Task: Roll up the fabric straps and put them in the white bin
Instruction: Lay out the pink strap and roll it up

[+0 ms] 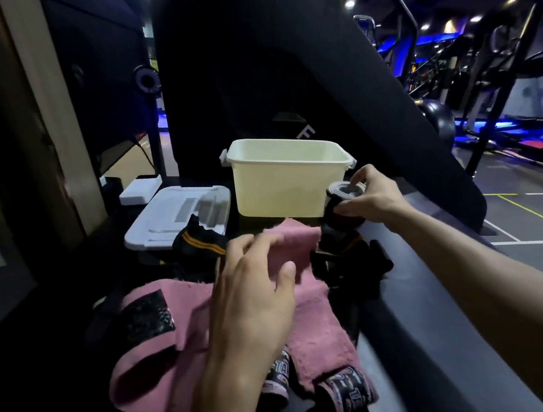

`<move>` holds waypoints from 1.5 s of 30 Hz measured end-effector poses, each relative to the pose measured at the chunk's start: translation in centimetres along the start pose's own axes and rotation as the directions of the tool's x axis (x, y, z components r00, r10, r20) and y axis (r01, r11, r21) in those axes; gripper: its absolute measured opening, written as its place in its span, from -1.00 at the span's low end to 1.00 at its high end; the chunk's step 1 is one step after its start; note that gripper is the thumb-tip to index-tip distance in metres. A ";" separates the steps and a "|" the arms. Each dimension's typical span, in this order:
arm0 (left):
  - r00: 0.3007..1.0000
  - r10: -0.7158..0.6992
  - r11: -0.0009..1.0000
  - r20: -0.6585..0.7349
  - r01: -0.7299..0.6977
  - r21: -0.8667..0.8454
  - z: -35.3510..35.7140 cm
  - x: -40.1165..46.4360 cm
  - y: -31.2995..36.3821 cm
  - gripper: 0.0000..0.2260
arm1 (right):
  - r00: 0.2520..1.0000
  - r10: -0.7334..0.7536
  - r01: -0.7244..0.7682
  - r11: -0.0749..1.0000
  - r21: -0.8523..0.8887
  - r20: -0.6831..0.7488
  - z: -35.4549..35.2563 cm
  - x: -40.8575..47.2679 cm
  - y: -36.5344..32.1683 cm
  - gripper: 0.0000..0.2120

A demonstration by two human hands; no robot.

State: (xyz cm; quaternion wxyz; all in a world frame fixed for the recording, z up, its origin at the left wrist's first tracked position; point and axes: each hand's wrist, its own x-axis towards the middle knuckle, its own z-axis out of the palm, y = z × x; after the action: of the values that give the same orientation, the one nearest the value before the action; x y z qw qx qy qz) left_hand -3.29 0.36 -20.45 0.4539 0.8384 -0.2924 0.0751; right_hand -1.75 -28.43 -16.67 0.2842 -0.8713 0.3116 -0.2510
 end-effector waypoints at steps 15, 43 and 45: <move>0.984 0.155 0.975 0.089 -0.138 -0.172 0.2 0.0 -0.5 -0.82 | 0.991 -0.131 0.132 0.988 -0.076 0.018 -1.7 -3.3 -0.6 -0.70; 0.985 0.160 0.980 -0.056 -0.166 -0.109 1.7 -1.9 -0.3 -0.60 | 0.872 -0.203 0.079 0.956 0.281 0.446 -3.2 -14.4 0.1 -0.74; 0.998 0.057 0.993 0.027 -0.054 -0.100 1.7 -1.9 -0.7 -0.56 | 0.895 -0.211 0.098 0.952 0.290 0.392 -3.2 -14.3 0.7 -0.75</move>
State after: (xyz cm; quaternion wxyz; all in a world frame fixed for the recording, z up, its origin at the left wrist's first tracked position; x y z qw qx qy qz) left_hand -4.66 0.06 -22.72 0.4884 0.8073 -0.3257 0.0605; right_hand -13.72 -20.09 -18.58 0.4363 -0.8813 0.1364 -0.1196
